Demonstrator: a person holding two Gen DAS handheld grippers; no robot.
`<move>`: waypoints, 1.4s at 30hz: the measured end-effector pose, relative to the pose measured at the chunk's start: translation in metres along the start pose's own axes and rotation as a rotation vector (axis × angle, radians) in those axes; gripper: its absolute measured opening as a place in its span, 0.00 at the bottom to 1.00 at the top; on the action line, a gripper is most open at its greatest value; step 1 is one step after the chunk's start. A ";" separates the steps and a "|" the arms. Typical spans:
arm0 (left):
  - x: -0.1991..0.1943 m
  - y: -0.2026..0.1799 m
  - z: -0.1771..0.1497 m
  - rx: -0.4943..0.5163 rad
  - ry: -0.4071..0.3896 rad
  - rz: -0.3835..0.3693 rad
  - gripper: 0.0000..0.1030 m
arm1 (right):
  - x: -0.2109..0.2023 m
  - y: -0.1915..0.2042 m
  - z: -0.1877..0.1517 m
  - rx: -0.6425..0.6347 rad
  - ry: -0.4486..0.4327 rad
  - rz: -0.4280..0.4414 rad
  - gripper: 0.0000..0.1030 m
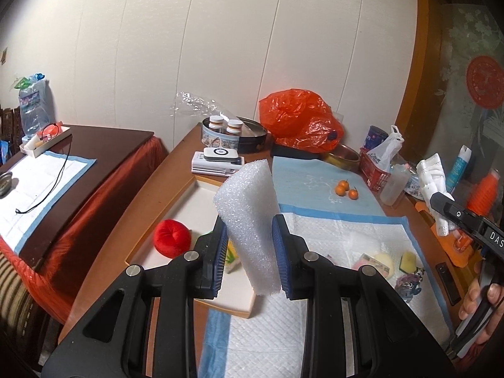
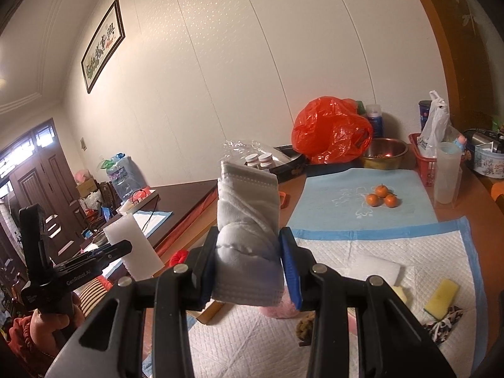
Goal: Organize soft objects
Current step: 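Carry the foam block and white sock to the tray and release both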
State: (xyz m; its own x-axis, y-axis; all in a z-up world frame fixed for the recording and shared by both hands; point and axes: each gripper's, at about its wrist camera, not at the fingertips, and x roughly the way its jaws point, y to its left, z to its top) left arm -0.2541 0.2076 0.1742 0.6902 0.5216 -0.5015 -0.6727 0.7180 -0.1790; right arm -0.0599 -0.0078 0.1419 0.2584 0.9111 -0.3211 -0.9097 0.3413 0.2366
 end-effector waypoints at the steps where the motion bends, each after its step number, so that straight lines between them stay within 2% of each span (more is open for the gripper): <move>1: 0.000 0.003 0.000 0.001 0.000 0.001 0.27 | 0.002 0.002 0.000 0.000 0.000 0.002 0.36; 26: 0.010 0.049 0.008 0.004 0.009 0.014 0.27 | 0.044 0.040 0.000 -0.004 0.025 0.018 0.36; 42: 0.028 0.071 0.043 0.085 0.003 0.054 0.27 | 0.096 0.070 0.008 -0.011 0.073 0.068 0.36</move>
State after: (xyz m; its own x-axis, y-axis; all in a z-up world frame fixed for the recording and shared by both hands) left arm -0.2711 0.2934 0.1833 0.6524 0.5593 -0.5114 -0.6840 0.7252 -0.0794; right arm -0.0962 0.1052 0.1347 0.1716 0.9130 -0.3702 -0.9281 0.2759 0.2502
